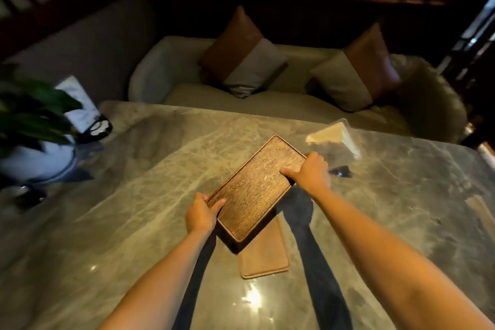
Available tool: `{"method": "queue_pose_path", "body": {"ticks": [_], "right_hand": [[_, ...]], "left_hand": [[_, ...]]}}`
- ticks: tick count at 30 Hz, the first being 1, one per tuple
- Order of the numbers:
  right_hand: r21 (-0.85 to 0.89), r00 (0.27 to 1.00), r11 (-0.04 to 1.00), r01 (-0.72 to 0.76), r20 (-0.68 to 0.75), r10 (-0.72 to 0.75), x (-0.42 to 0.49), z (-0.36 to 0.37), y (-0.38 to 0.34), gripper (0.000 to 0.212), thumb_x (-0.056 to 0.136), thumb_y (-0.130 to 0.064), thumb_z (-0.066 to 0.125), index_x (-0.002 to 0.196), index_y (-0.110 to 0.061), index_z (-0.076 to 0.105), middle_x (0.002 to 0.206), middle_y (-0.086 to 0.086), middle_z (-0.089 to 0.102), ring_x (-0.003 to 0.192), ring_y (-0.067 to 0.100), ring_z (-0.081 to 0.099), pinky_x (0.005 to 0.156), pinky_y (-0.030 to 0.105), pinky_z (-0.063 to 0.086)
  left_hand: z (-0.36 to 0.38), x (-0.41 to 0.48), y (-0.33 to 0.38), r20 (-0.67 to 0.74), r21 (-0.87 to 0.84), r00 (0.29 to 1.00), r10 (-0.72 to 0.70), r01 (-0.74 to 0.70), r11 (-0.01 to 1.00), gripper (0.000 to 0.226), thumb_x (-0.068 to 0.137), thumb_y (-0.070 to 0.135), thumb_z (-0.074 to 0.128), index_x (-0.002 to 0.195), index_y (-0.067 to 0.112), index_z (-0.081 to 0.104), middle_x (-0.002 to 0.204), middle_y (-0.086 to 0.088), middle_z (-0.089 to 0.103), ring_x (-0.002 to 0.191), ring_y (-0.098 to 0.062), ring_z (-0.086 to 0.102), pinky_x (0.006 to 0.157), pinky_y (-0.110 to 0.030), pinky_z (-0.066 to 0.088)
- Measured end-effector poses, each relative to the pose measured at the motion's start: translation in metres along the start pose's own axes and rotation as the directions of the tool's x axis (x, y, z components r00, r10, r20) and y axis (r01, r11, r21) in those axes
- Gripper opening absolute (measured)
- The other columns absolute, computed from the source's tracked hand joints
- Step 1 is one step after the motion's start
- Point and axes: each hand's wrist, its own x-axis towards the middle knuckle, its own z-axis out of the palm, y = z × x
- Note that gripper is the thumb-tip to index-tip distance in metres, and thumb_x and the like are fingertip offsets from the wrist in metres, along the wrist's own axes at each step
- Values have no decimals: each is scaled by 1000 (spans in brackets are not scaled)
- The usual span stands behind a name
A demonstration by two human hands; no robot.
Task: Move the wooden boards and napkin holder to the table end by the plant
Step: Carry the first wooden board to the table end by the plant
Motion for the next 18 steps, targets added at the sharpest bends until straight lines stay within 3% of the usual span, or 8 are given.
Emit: {"method": "queue_pose_path", "body": {"ticks": [3, 7, 11, 18], "right_hand": [[-9, 995, 996, 87, 45, -86, 0, 22, -55, 80, 68, -62, 70, 117, -2, 49, 121, 18, 58, 114, 33, 54, 93, 44, 52], [7, 973, 978, 207, 98, -207, -2, 58, -133, 77, 68, -56, 74, 116, -1, 51, 118, 17, 58, 114, 32, 54, 90, 43, 51], [13, 933, 949, 315, 181, -312, 7, 107, -199, 78, 57, -65, 75, 102, -3, 60, 105, 15, 67, 99, 30, 64, 80, 42, 57], [-14, 884, 926, 378, 301, -357, 1, 174, -288, 74, 58, -61, 77, 99, -3, 55, 108, 19, 62, 104, 35, 61, 73, 40, 50]], "left_hand": [[-43, 16, -21, -84, -41, 995, -48, 45, 998, 45, 82, 32, 68, 108, 0, 52, 110, -20, 65, 102, -36, 60, 77, -36, 44], [-99, 38, -54, -161, -79, 978, -131, 120, 990, 44, 81, 35, 68, 106, 3, 52, 108, -19, 66, 100, -37, 61, 82, -40, 49], [-148, 60, -88, -196, -69, 962, -188, 178, 982, 49, 81, 41, 66, 110, 4, 53, 112, -19, 66, 103, -36, 62, 85, -42, 51], [-207, 99, -140, -227, -115, 939, -257, 236, 965, 43, 80, 39, 68, 100, 3, 53, 108, -21, 67, 101, -38, 62, 80, -42, 49]]}}
